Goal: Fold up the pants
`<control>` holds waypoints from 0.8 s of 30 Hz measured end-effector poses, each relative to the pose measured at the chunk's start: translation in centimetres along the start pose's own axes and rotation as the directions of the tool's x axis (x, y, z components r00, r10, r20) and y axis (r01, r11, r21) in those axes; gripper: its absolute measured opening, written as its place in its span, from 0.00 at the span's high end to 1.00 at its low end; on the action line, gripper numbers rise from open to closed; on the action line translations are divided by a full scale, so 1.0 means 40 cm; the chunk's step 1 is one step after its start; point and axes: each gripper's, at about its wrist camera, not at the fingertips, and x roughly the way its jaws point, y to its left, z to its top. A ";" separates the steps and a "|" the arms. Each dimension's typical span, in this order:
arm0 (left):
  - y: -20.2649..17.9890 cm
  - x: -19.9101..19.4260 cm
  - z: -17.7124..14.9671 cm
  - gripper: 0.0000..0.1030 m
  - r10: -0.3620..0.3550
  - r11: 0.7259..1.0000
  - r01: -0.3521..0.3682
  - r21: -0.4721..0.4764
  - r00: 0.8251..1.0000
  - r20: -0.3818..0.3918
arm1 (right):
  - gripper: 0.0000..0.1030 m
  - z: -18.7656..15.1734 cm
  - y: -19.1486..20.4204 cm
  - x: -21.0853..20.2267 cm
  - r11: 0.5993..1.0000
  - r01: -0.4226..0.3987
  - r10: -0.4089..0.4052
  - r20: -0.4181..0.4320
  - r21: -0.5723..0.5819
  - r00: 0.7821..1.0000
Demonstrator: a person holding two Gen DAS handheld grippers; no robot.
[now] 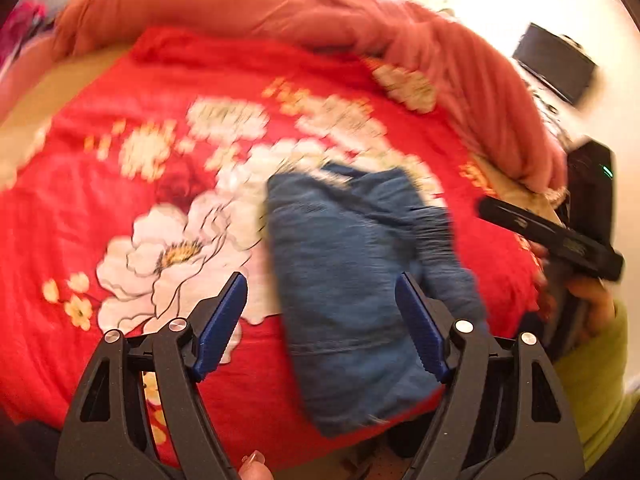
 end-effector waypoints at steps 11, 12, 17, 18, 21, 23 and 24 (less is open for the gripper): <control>0.035 0.089 -0.003 0.31 -0.120 0.989 0.107 -0.099 0.984 -0.131 | 0.08 -0.034 -0.048 0.036 0.997 -0.037 0.044 -0.099 0.071 0.994; 0.035 0.091 -0.005 0.31 -0.117 0.990 0.104 -0.098 0.984 -0.133 | 0.08 -0.036 -0.050 0.041 0.996 -0.043 0.051 -0.108 0.074 0.993; 0.012 0.104 -0.001 0.29 -0.074 0.997 0.069 -0.037 0.987 -0.144 | 0.08 -0.040 -0.042 0.064 0.996 -0.066 0.075 -0.146 0.067 0.986; 0.005 0.108 -0.001 0.28 -0.062 0.998 0.060 -0.023 0.987 -0.149 | 0.08 -0.042 -0.041 0.070 0.996 -0.068 0.077 -0.158 0.065 0.984; -0.012 0.123 0.006 0.25 -0.038 0.999 0.040 0.010 0.985 -0.166 | 0.08 -0.047 -0.035 0.090 0.995 -0.075 0.085 -0.189 0.060 0.978; -0.026 0.133 0.010 0.24 -0.020 0.999 0.027 0.038 0.984 -0.176 | 0.08 -0.047 -0.033 0.102 0.994 -0.088 0.099 -0.198 0.063 0.975; -0.031 0.136 0.011 0.24 -0.016 0.998 0.025 0.049 0.984 -0.177 | 0.08 -0.045 -0.035 0.106 0.994 -0.090 0.102 -0.200 0.065 0.975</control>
